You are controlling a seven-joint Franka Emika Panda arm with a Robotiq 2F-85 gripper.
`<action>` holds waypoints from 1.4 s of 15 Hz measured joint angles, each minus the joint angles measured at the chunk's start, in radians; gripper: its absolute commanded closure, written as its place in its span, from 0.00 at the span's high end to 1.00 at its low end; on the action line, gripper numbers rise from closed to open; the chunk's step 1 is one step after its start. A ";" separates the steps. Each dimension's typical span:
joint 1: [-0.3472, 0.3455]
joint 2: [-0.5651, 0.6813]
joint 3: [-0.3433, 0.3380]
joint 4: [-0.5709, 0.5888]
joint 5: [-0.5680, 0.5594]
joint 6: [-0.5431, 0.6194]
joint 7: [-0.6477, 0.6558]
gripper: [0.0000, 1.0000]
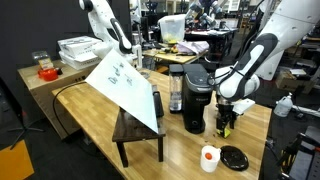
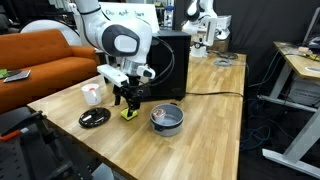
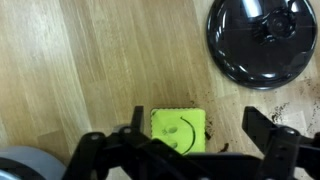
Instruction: Put the yellow object on the whiteboard stand
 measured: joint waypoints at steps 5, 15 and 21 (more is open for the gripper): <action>-0.001 0.024 -0.002 0.036 -0.012 -0.002 -0.012 1.00; -0.011 0.064 0.003 0.080 -0.012 -0.009 -0.052 0.67; -0.017 0.078 0.013 0.092 -0.012 -0.025 -0.084 0.57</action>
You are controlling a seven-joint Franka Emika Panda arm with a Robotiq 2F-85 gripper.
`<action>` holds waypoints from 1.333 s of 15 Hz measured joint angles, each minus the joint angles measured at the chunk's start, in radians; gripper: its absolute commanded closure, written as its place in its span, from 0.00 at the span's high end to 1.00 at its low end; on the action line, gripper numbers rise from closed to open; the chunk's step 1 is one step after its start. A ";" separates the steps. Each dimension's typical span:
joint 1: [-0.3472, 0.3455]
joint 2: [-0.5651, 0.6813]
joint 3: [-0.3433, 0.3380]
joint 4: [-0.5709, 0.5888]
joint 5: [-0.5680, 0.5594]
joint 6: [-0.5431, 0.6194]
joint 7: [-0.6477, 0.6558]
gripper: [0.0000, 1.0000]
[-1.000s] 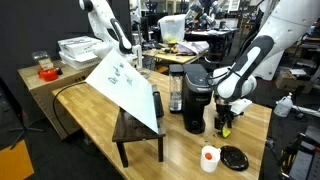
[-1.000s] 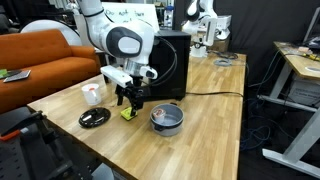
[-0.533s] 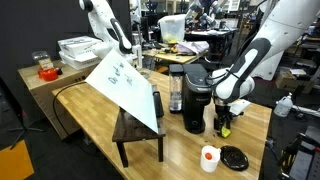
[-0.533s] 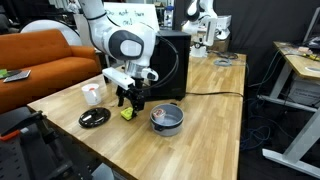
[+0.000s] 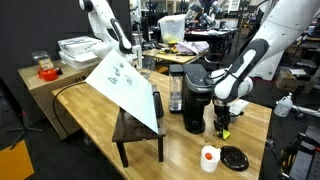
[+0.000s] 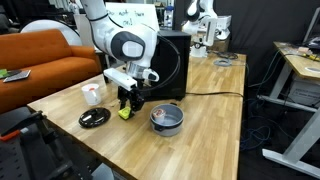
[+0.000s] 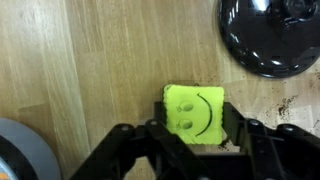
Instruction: Put the yellow object on the whiteboard stand
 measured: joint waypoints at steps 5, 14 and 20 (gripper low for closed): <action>-0.008 0.000 0.001 0.005 0.000 -0.026 -0.016 0.28; -0.065 -0.086 -0.009 -0.032 0.000 -0.038 -0.025 0.28; -0.071 -0.290 -0.005 -0.167 0.003 -0.037 -0.025 0.28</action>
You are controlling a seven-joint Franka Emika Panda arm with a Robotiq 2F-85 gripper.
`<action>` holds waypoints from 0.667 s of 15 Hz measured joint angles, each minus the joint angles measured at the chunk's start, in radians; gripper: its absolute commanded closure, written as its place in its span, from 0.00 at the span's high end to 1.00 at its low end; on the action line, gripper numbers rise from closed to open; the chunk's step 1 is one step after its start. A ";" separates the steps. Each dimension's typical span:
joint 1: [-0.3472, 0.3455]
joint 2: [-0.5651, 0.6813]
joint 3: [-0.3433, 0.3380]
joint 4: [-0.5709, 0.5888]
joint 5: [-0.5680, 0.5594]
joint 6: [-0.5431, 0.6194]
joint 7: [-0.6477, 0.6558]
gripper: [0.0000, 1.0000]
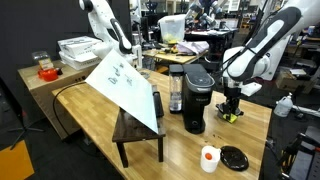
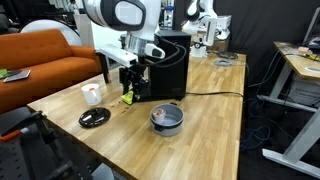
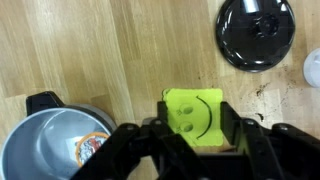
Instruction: Put the yellow object on the whiteboard stand
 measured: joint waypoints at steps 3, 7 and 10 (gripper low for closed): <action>0.010 -0.098 0.010 -0.060 0.001 0.000 0.000 0.28; 0.052 -0.199 0.013 -0.118 -0.002 0.002 0.000 0.28; 0.082 -0.275 0.018 -0.153 0.002 0.010 -0.005 0.28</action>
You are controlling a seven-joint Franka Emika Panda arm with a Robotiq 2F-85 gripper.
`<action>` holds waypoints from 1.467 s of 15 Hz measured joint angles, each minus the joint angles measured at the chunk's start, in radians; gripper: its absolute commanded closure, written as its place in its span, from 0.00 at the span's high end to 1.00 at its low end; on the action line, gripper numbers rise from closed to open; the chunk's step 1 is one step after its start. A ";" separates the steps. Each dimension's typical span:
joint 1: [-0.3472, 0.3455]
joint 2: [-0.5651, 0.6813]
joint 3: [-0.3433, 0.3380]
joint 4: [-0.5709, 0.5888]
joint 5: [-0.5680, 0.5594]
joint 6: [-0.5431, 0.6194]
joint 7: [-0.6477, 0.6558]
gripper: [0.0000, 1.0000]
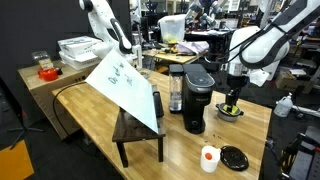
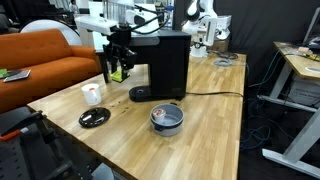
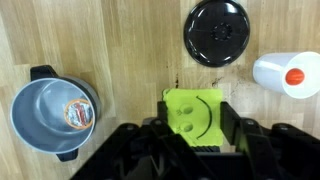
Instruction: Put the yellow object on the whiteboard stand
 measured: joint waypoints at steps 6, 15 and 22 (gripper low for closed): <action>0.059 -0.136 0.040 -0.046 0.162 0.016 -0.169 0.28; 0.205 -0.185 0.080 -0.035 0.495 0.011 -0.588 0.28; 0.266 -0.118 0.134 0.097 0.505 0.011 -0.735 0.28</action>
